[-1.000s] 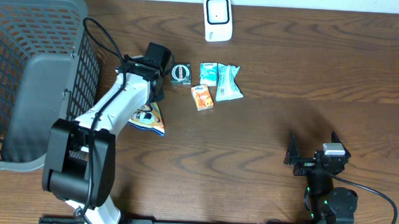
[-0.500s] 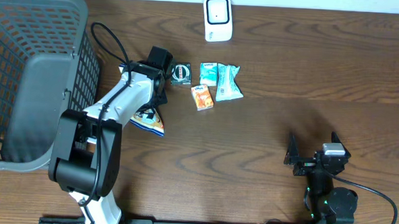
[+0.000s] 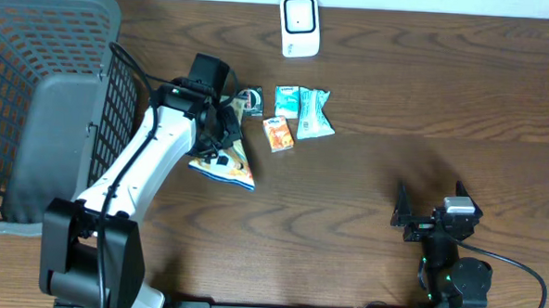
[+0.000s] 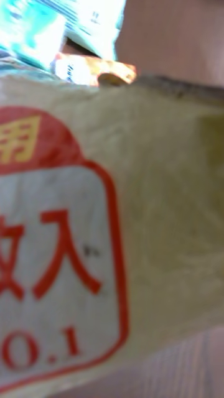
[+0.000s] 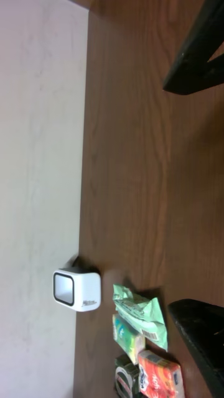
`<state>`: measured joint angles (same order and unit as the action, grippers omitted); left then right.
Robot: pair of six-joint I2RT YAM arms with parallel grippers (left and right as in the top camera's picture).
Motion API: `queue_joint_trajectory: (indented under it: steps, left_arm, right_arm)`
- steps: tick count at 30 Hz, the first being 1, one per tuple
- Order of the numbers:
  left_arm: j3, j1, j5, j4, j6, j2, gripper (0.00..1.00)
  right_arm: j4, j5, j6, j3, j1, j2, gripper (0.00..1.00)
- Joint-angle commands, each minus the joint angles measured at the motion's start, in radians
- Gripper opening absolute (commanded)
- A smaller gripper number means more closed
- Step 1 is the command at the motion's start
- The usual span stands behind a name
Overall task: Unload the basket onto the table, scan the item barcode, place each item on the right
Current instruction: 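Lower the snack bag onto the table left of the items and release, then withdraw the left gripper back over the basket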
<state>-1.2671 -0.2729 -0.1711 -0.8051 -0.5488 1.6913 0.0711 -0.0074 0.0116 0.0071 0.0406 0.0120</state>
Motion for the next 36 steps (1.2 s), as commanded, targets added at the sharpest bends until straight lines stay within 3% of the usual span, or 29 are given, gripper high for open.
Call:
queue_joint_trajectory:
  steps: [1, 4, 9, 13, 15, 21, 31, 36]
  left_arm:
    - [0.037, -0.008, -0.057, -0.003, -0.028, 0.021, 0.07]
    - [0.062, -0.016, -0.057, 0.024, -0.056, 0.03, 0.07]
    - [0.071, -0.032, -0.076, 0.095, -0.055, 0.03, 0.17]
    - [0.07, -0.032, -0.193, 0.144, 0.008, 0.029, 0.39]
    - [0.054, -0.032, -0.206, 0.14, 0.039, 0.028, 0.45]
    - [-0.008, -0.031, -0.19, 0.129, 0.109, -0.029, 0.47]
    - [-0.095, -0.031, 0.171, 0.115, 0.223, -0.323, 0.49]
    - [-0.095, -0.024, 0.407, 0.117, 0.223, -0.481, 0.73]
  right_arm:
    - [0.005, 0.001, -0.007, -0.002, 0.006, -0.005, 0.99]
    - [0.004, 0.001, -0.007, -0.002, 0.006, -0.005, 0.99]
    - [0.005, 0.001, -0.007, -0.002, 0.006, -0.005, 0.99]
    - [0.005, 0.001, -0.007, -0.002, 0.006, -0.005, 0.99]
    - [0.005, 0.001, -0.007, -0.002, 0.006, -0.005, 0.99]
    - [0.004, 0.001, -0.007, -0.002, 0.006, -0.005, 0.99]
    - [0.005, 0.001, -0.007, -0.002, 0.006, -0.005, 0.99]
    - [0.005, 0.001, -0.007, -0.002, 0.006, -0.005, 0.99]
